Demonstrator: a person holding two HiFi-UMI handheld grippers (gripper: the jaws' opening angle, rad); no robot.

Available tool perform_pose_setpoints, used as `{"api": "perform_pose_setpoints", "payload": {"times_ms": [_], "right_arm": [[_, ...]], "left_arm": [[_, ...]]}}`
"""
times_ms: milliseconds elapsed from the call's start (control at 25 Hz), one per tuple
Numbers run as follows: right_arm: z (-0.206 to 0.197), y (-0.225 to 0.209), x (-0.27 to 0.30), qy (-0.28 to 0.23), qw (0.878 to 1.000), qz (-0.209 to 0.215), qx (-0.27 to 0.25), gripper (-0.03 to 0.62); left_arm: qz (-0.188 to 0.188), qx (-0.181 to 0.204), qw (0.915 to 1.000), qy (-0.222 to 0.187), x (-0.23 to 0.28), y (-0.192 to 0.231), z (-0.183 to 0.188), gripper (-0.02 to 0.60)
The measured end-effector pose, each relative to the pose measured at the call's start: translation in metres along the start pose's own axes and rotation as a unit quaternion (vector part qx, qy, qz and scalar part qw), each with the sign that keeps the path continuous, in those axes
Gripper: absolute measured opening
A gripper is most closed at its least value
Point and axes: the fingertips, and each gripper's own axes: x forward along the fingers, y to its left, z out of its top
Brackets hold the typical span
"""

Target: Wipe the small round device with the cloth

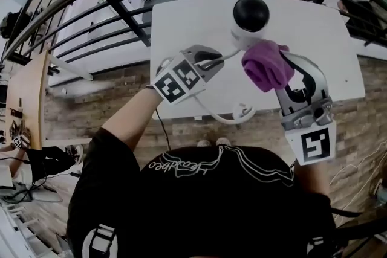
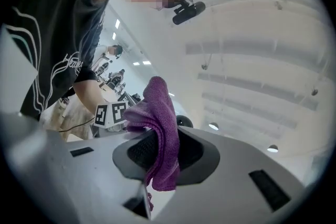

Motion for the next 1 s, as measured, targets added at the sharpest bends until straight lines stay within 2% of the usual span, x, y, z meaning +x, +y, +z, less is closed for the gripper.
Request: {"api": "perform_pose_setpoints", "payload": {"times_ms": [120,400,1000], "right_arm": [[0.011,-0.003,0.006,0.002,0.999,-0.002,-0.042,0.067],[0.007,0.000,0.025,0.019,0.996,0.022,-0.078,0.067],[-0.024,0.014,0.033,0.009,0.997,0.081,-0.007,0.066]], "left_arm": [[-0.002,-0.003,1.0000,-0.004,0.001,-0.001,0.003,0.055],[-0.003,-0.021,0.9997,-0.010,0.001,0.004,0.007,0.055],[0.020,-0.042,0.9989,-0.007,0.005,0.005,0.007,0.060]]}}
